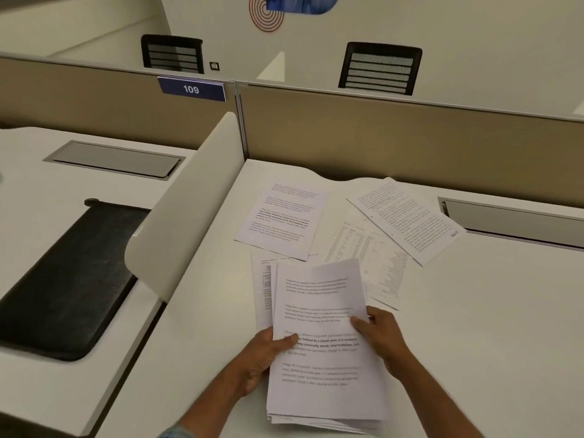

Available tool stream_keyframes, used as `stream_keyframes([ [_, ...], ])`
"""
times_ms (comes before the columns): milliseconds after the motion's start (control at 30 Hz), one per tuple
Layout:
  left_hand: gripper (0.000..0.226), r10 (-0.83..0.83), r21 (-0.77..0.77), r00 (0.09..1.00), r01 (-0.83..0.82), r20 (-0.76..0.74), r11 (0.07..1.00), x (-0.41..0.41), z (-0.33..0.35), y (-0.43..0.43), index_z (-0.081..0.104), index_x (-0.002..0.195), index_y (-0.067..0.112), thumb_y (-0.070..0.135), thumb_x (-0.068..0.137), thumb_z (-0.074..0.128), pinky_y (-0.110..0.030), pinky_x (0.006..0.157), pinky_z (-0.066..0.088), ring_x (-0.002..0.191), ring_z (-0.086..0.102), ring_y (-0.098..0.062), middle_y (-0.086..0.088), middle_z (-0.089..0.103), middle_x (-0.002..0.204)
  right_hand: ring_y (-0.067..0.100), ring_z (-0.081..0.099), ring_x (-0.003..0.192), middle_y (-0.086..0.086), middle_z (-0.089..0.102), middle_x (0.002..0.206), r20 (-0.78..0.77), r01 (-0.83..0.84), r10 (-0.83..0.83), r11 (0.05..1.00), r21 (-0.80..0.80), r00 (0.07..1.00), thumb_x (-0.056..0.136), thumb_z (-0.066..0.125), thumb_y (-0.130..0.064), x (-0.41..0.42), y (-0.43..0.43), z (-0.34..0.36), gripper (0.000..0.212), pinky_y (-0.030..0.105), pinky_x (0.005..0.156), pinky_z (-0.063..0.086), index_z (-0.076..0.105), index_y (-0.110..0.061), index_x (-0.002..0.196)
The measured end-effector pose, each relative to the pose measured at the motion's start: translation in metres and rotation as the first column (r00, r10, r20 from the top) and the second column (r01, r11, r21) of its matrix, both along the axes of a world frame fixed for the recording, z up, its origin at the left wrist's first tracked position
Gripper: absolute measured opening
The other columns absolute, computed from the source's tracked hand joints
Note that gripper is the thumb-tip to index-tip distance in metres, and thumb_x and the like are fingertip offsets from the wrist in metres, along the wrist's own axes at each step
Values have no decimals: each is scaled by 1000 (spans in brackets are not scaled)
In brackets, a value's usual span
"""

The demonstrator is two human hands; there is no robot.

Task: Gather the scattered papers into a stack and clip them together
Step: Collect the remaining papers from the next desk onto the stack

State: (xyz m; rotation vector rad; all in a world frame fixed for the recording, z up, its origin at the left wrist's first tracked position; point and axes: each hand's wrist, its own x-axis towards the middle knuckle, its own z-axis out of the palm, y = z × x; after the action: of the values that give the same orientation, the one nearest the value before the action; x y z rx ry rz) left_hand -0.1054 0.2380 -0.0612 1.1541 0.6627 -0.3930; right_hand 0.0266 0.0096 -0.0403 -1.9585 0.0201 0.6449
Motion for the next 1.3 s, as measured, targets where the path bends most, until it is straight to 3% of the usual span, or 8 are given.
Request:
stream_keyframes([
  [167,43,35,53,999,-36,15,998,-3,-4,-3,62,136,15,14,94,71,-52,102,55,112,73,-30,-9,75,125,19,75,83,1,77,95,35,99,-96,992,-80,995,92,69,-24,-5,8,-6,13,40,78,63,72,-16,101],
  [300,36,60,44,998,-61,22,997,-10,-4,7,64,131,18,15,96,69,-54,99,56,109,74,-33,-10,77,121,24,69,83,4,71,88,144,330,-305,923,-198,941,90,70,-28,-6,-5,-4,23,42,81,59,65,-15,108],
  [367,33,75,40,997,-76,24,996,-13,-5,16,66,128,17,14,96,68,-55,98,57,107,75,-34,-10,78,119,27,67,91,6,69,98,214,407,-360,878,-251,908,89,71,-26,-4,-12,-3,31,41,84,54,62,-14,117],
  [533,30,108,71,994,-109,17,992,-17,-8,40,66,127,14,11,97,66,-53,93,59,102,76,-35,-12,79,114,40,54,124,20,56,131,291,414,-312,807,-421,904,85,76,-33,13,-9,-4,67,53,99,48,47,-10,140],
  [767,34,156,188,988,-151,-10,970,-13,-25,46,65,128,5,2,94,68,-39,77,61,94,74,-35,-14,77,104,41,47,128,24,51,134,228,428,-367,691,-582,902,83,74,-49,40,20,-3,77,54,104,41,42,-7,138],
  [967,33,155,180,987,-144,-48,973,-6,-34,51,66,124,6,3,92,71,-47,89,59,98,73,-39,-17,78,108,40,51,123,24,53,131,248,431,-365,606,-669,897,80,76,-48,54,28,-6,71,51,101,43,47,-6,130],
  [1100,34,207,176,978,-203,-2,963,-2,-34,53,63,123,9,2,91,71,-46,97,53,99,69,-36,-11,75,103,40,56,120,22,58,128,247,427,-354,642,-637,902,81,78,-41,59,26,-9,66,49,99,46,48,-6,127],
  [1300,54,407,90,912,-409,42,908,15,-23,68,57,141,7,6,89,71,-58,115,40,121,64,-41,-20,69,130,39,60,116,16,65,122,142,454,-452,720,-524,881,78,80,-33,74,11,-15,53,46,95,52,58,-8,119],
])
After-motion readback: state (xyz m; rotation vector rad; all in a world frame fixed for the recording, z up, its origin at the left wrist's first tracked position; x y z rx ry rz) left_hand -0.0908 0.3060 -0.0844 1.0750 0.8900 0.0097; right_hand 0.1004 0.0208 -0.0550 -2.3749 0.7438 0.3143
